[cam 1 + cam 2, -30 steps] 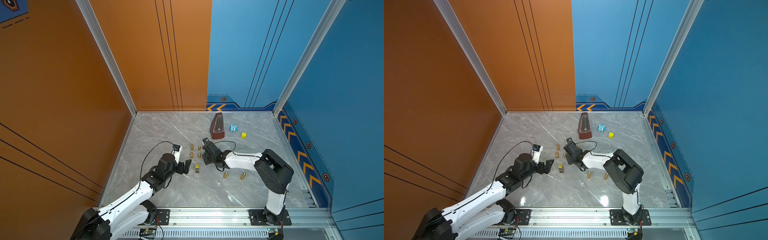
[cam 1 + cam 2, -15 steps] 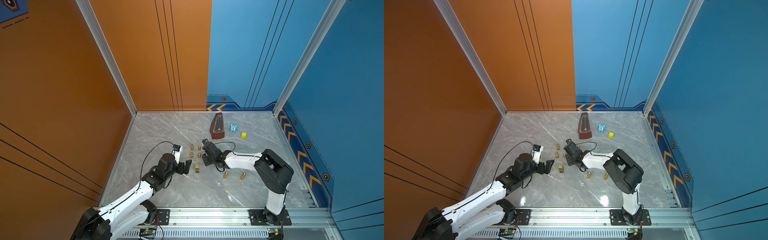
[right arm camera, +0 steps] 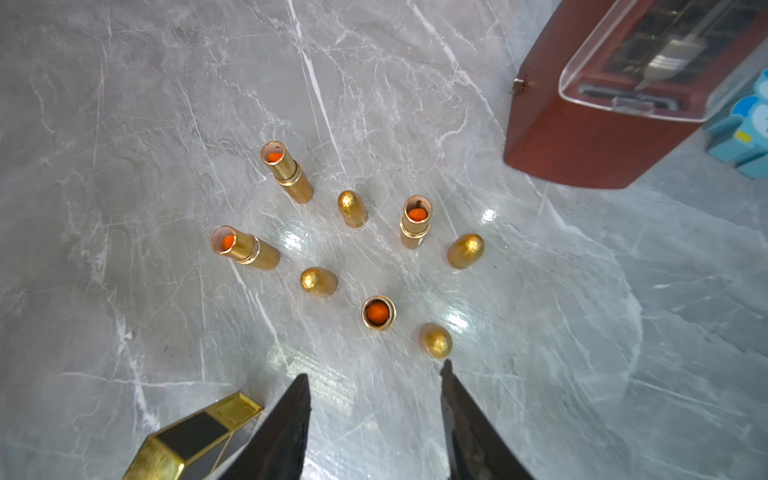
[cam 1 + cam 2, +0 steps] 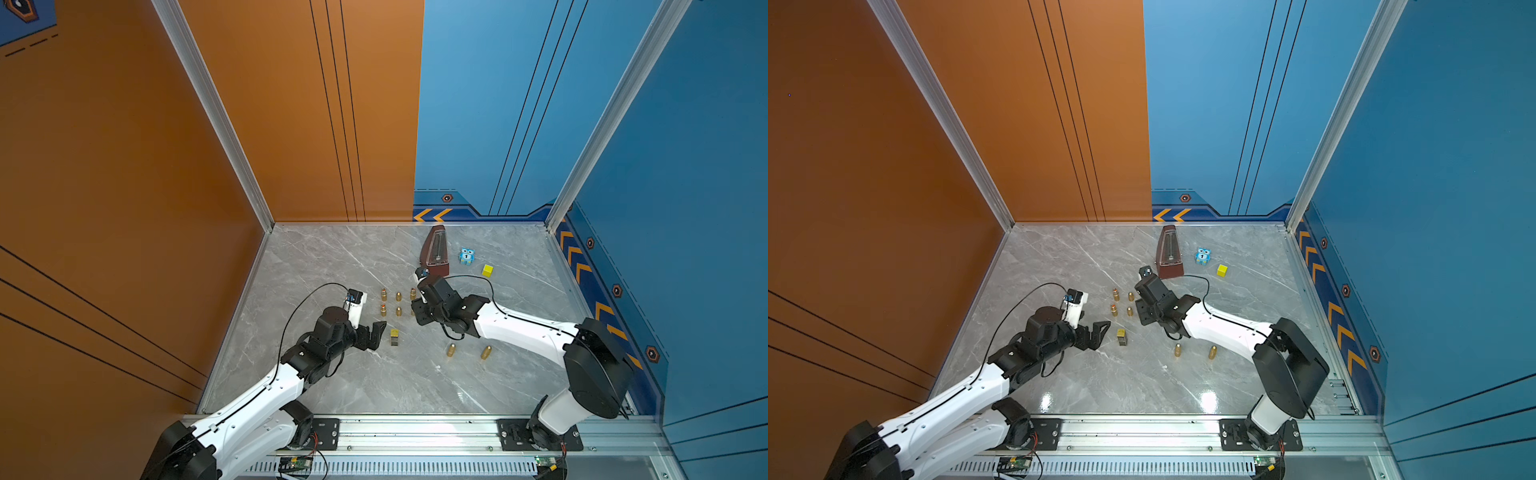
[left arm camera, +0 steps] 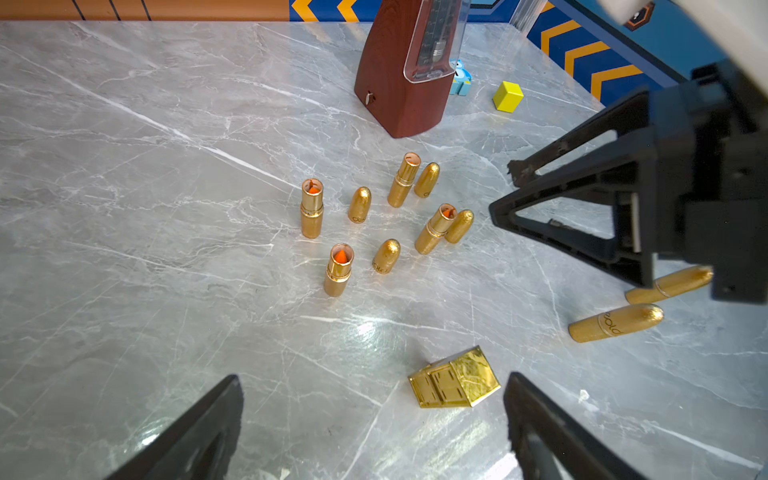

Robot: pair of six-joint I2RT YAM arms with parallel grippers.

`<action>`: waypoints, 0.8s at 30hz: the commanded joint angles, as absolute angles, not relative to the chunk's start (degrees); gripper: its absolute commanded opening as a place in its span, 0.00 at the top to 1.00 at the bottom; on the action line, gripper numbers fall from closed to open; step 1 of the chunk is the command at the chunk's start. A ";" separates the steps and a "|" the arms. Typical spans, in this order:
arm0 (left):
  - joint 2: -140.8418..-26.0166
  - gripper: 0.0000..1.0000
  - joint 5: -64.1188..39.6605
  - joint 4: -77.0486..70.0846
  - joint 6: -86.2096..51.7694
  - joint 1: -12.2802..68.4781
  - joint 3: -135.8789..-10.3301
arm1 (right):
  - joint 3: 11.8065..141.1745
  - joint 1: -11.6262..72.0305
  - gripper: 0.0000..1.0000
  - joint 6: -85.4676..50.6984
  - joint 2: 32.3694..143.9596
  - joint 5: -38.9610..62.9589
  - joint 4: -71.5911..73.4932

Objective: Open the lipstick cap
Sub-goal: Place the lipstick at the center of the board, then pick up the lipstick at the center of the board.

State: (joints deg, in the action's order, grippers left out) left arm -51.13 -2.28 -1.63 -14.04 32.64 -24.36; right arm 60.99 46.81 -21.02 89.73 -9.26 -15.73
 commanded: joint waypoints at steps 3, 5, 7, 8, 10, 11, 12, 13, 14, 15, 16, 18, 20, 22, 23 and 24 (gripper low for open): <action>-50.11 0.01 -4.09 3.49 -11.33 36.49 -28.29 | 61.17 45.90 0.42 -25.87 83.72 -10.70 -31.62; -50.48 0.01 -2.75 4.54 -10.67 38.84 -29.16 | 61.42 45.67 0.39 -26.87 82.12 -10.91 -35.82; -51.03 0.01 -2.57 4.75 -10.12 40.97 -29.53 | 61.70 45.28 0.36 -28.31 81.04 -11.08 -39.83; -51.21 0.02 -2.38 4.76 -10.04 41.99 -29.70 | 61.48 45.11 0.35 -29.12 80.61 -10.52 -41.15; -51.90 0.01 -1.70 4.66 -10.03 44.31 -30.08 | 60.39 44.57 0.33 -31.07 79.78 -7.88 -42.95; -52.22 0.01 -1.39 4.66 -9.98 45.31 -30.27 | 59.70 44.51 0.31 -31.85 79.50 -6.54 -43.36; -52.70 0.01 -0.92 4.57 -9.73 46.47 -30.47 | 58.82 44.48 0.30 -32.60 79.28 -5.64 -43.50; -53.24 0.02 -0.33 4.57 -9.38 47.55 -30.67 | 57.95 44.53 0.30 -33.31 79.20 -4.94 -43.59; -53.56 0.01 0.29 4.57 -9.11 48.45 -30.75 | 57.23 44.50 0.29 -33.92 79.27 -4.61 -43.59; -53.91 0.01 1.18 4.53 -9.05 49.36 -30.80 | 56.43 44.51 0.29 -34.54 79.46 -4.09 -43.51; -54.22 0.01 1.78 4.30 -9.13 50.17 -30.77 | 55.86 44.56 0.29 -35.02 79.77 -3.15 -43.42; -54.56 0.02 1.80 3.75 -9.32 51.26 -30.77 | 55.15 44.69 0.28 -35.53 80.63 -1.20 -43.41; -54.58 0.01 2.38 3.14 -9.06 52.46 -30.59 | 54.11 45.43 0.28 -36.27 80.96 -0.49 -43.06; -54.58 0.01 3.20 2.36 -9.06 53.26 -30.17 | 52.86 46.26 0.28 -36.94 81.07 -0.60 -42.29; -54.70 0.01 3.32 2.31 -9.26 53.51 -30.19 | 52.49 46.47 0.28 -37.20 81.30 -0.61 -42.15; -54.90 0.01 3.36 2.31 -9.36 53.74 -30.22 | 52.15 46.62 0.29 -37.50 81.53 -0.59 -41.94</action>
